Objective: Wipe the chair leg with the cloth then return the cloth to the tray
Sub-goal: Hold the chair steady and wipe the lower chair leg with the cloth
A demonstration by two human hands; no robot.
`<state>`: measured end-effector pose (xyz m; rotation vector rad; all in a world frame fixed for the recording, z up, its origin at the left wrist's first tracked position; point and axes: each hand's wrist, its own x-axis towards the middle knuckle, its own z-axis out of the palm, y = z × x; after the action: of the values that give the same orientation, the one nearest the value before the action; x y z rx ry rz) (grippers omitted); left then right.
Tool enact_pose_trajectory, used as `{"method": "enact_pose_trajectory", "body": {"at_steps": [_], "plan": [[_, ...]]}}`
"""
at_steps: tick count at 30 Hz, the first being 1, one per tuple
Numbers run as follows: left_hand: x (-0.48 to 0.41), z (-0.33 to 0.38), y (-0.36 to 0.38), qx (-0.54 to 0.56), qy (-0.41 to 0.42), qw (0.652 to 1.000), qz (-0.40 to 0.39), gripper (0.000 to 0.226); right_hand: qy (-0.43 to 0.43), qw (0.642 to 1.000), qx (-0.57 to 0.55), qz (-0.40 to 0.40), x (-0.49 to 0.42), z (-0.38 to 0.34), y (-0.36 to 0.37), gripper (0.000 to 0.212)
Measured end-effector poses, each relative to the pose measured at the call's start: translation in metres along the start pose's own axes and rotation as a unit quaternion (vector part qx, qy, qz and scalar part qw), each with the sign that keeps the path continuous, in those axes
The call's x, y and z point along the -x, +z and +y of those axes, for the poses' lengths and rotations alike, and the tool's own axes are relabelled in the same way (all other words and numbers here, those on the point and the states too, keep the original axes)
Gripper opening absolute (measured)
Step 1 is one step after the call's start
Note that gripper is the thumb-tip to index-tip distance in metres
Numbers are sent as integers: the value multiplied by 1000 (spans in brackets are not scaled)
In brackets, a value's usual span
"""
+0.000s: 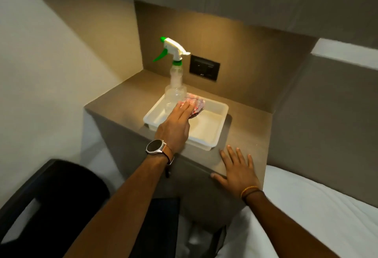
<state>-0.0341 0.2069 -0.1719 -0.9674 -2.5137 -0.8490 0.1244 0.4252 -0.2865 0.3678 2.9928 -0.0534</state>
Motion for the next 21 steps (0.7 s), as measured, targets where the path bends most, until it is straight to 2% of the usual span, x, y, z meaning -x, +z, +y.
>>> {"method": "enact_pose_trajectory", "body": {"at_steps": [4,6,9,12,15,18,21], "plan": [[93,-40,-29,-18,-10,998,53,64,11,1000,-10,12,8,-8,-6,104],[154,-66,-41,-29,-67,996,53,67,-1,1000,-12,13,18,-24,-5,106],[256,-102,-56,-19,-194,980,49,69,-67,997,-6,31,41,-71,9,99],[360,-129,-64,-10,-346,937,47,62,-148,989,-22,12,66,-135,38,94],[459,-139,-65,46,-470,880,39,54,-230,972,-12,-47,92,-195,81,91],[553,-126,-50,155,-515,837,103,45,-310,944,-2,-113,118,-245,139,90],[626,-101,-12,141,-589,782,148,60,-381,910,31,-158,141,-276,201,88]]}}
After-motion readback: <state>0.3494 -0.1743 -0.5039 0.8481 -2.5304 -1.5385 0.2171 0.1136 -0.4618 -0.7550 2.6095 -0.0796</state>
